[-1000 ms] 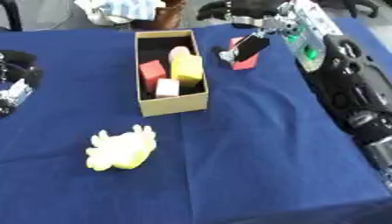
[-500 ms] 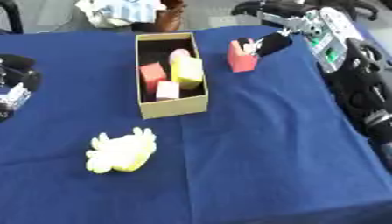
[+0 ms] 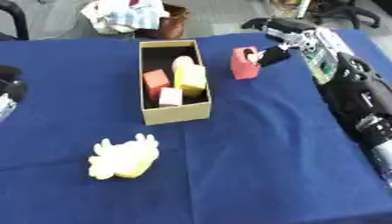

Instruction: Pick up objects on the table and place them in the box.

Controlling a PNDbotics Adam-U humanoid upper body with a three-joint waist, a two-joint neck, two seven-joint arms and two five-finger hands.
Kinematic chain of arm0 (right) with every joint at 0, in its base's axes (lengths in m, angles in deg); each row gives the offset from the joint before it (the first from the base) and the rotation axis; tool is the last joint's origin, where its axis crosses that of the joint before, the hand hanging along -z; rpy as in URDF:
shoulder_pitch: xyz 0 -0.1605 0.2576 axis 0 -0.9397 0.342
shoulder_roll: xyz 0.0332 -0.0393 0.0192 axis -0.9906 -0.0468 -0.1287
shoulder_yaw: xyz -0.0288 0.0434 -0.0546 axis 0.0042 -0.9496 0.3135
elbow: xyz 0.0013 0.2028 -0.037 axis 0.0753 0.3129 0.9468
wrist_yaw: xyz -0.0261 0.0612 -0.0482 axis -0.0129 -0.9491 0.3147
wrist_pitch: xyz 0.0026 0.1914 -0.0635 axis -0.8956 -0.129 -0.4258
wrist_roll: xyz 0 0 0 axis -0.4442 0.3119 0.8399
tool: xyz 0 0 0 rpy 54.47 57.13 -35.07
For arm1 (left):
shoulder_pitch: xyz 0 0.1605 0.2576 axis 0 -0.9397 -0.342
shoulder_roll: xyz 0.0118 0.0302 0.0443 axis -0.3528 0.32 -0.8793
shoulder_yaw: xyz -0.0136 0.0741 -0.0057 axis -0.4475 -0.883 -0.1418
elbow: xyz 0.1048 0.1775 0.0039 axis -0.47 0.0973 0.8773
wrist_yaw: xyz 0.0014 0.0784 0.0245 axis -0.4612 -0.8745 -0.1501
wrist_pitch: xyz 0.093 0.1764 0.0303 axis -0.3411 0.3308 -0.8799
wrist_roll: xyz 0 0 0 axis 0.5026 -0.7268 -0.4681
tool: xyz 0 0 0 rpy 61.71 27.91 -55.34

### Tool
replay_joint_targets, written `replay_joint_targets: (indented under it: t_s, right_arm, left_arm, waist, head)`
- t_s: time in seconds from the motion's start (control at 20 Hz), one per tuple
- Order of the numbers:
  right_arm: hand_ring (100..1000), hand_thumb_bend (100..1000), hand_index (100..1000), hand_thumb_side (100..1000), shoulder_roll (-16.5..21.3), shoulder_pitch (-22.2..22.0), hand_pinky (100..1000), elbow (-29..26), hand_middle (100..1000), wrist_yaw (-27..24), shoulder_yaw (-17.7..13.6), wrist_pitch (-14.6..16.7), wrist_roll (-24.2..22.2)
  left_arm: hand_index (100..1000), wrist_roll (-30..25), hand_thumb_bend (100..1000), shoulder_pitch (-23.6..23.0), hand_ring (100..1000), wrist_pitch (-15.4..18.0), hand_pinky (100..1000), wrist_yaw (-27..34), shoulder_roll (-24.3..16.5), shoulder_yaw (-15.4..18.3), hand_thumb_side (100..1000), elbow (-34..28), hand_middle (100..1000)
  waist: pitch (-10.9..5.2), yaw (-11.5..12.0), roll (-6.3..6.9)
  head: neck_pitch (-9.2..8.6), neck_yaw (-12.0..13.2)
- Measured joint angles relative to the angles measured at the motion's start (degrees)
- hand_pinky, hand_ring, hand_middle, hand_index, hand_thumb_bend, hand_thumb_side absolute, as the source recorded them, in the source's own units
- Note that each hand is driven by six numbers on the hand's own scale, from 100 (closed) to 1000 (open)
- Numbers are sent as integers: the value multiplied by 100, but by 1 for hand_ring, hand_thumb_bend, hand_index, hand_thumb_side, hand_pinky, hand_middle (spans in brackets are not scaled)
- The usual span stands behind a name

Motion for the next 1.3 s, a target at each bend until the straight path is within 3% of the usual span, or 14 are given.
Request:
replay_joint_targets:
  t_s: [0.45,0.9,1.1,1.3]
  right_arm:
    - [983,100,1000,620,-28,-1,955,624,1000,27,-164,-236,431]
    - [971,100,1000,707,-129,6,943,863,1000,-12,-209,-332,348]
    - [942,100,1000,686,-167,27,910,858,994,37,-204,-337,257]
    - [879,100,1000,500,-178,45,842,813,956,199,-172,-309,216]
  left_arm:
    - [775,-12,318,12,618,3,701,10,3,-1,611,-75,621]
    - [775,-39,318,32,617,-3,702,11,48,-1,612,-76,620]
    - [775,-49,318,51,616,2,702,11,49,-2,612,-76,620]
    - [775,-49,318,51,616,3,702,11,49,-2,612,-76,620]
  waist:
    - [37,125,1]
    - [45,122,1]
    - [45,120,1]
    - [45,124,1]
  head:
    - [-28,-176]
    - [-48,-223]
    - [-48,-246]
    - [-49,-262]
